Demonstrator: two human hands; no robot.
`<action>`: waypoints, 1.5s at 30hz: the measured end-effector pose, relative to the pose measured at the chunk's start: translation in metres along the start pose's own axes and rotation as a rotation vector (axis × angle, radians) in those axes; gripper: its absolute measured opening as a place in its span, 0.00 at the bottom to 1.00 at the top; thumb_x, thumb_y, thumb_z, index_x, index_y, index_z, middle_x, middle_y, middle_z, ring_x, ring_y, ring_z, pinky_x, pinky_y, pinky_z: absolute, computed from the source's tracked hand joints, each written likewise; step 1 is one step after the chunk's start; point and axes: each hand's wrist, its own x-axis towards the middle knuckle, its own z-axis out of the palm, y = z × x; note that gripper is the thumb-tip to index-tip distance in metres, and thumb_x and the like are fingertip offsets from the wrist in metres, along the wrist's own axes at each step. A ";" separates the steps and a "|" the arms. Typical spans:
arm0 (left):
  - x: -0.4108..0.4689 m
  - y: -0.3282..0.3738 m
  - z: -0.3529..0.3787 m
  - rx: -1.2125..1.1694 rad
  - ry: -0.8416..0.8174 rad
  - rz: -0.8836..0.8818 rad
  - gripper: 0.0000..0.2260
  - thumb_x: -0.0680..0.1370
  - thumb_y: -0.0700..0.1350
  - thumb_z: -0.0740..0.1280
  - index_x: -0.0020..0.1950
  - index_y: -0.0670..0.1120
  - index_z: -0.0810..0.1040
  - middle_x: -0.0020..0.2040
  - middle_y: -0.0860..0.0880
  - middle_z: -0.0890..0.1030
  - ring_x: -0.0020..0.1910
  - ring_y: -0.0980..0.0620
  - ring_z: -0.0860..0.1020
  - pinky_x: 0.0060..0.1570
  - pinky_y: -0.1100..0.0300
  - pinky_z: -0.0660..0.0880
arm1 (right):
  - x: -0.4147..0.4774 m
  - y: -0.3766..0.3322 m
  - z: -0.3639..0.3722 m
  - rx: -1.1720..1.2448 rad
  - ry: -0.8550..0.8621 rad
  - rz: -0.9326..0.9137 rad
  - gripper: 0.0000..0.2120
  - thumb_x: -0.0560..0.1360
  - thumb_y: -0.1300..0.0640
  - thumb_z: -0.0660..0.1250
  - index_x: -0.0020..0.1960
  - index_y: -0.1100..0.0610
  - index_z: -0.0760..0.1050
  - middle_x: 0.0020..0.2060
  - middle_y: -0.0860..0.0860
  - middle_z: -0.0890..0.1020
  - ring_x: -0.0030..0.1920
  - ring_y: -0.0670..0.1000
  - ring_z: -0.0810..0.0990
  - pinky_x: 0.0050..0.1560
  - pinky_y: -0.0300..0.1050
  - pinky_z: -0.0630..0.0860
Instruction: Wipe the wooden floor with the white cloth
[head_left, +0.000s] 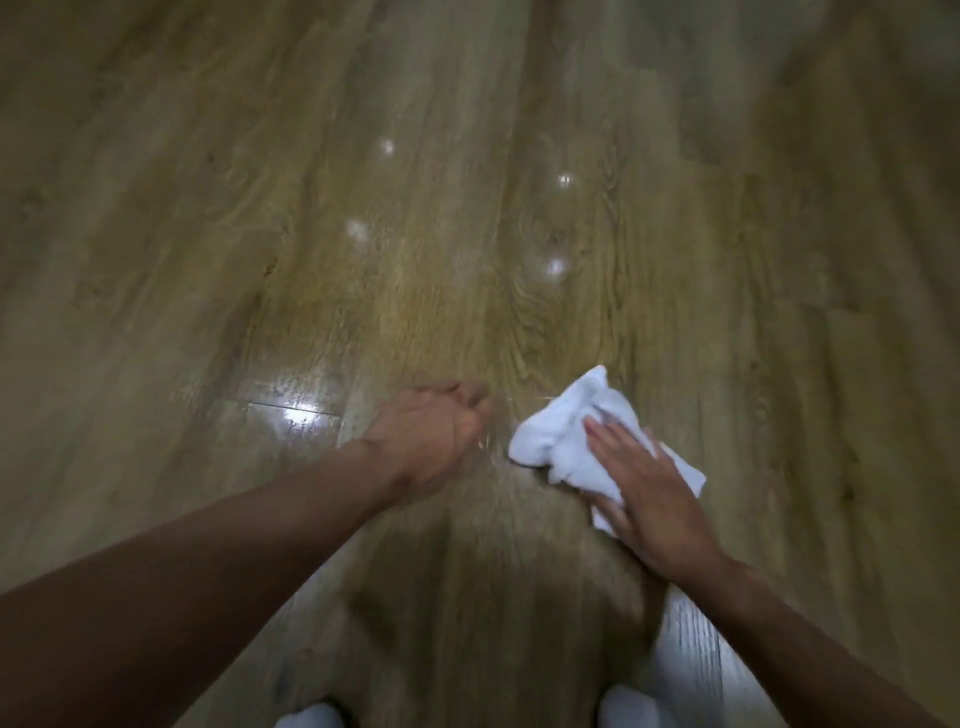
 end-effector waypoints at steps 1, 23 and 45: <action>0.003 0.005 0.004 0.034 0.015 0.013 0.14 0.77 0.45 0.58 0.63 0.48 0.66 0.65 0.46 0.72 0.59 0.44 0.74 0.50 0.50 0.74 | -0.003 0.016 -0.009 0.021 0.037 0.111 0.28 0.78 0.46 0.54 0.76 0.52 0.54 0.76 0.45 0.57 0.76 0.46 0.53 0.73 0.57 0.56; 0.038 0.030 0.000 0.240 0.059 0.268 0.11 0.70 0.45 0.71 0.52 0.44 0.79 0.50 0.43 0.81 0.46 0.42 0.81 0.39 0.52 0.77 | 0.030 -0.020 0.006 0.013 0.044 0.137 0.27 0.80 0.50 0.57 0.76 0.57 0.57 0.76 0.50 0.59 0.77 0.48 0.51 0.76 0.55 0.45; 0.078 0.093 0.004 0.101 0.125 0.329 0.21 0.73 0.47 0.65 0.65 0.43 0.74 0.63 0.41 0.75 0.60 0.40 0.74 0.63 0.44 0.69 | -0.065 0.071 -0.035 -0.009 0.166 0.721 0.28 0.77 0.57 0.61 0.74 0.61 0.58 0.75 0.56 0.60 0.75 0.58 0.55 0.75 0.60 0.43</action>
